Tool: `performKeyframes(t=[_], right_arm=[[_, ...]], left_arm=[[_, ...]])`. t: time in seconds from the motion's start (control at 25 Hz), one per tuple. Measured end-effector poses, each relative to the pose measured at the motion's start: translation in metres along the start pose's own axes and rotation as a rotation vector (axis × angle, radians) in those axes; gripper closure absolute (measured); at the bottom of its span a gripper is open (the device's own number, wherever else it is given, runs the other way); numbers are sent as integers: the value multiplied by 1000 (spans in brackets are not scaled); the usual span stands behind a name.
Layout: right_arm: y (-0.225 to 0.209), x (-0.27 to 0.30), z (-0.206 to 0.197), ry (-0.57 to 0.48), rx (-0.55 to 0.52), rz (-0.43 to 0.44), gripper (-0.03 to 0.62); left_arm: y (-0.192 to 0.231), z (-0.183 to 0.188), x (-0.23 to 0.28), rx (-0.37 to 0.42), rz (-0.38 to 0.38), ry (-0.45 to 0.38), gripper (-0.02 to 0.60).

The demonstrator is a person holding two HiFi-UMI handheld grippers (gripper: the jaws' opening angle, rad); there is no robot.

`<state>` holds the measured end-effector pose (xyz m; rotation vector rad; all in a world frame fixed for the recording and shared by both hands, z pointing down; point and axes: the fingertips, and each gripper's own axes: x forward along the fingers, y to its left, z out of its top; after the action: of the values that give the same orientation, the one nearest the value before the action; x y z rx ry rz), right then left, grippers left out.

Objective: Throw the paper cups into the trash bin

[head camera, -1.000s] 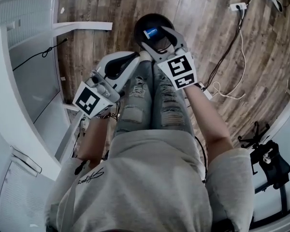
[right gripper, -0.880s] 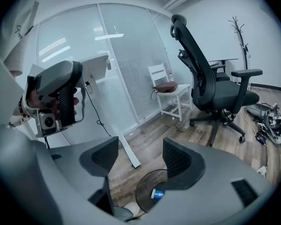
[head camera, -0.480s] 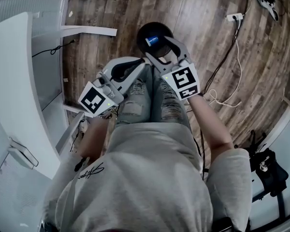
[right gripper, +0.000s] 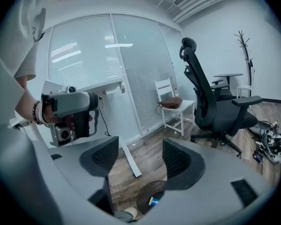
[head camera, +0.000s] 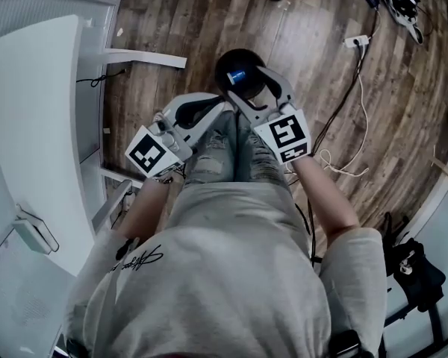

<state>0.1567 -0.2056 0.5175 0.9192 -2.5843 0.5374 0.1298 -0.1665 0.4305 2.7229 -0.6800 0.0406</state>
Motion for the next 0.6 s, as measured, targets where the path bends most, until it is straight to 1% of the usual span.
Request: performKeyframes(t=[0.12,0.24,0.48,0.6], right_arm=[[3,-8,15,-12,-16,-9,301],[6,-16,30,-25,-33,-22,301],[9,-25,59,-61,-69,-16,301],[14,-28,73,-82,-78,-21,301]], left_arm=[[-2,11,-5,11,1,-15,577],[1,20,-10,23,20,-15,576],[1,44,-12,65,30,-36,575],[1,53,-18,70,32,-49,576]])
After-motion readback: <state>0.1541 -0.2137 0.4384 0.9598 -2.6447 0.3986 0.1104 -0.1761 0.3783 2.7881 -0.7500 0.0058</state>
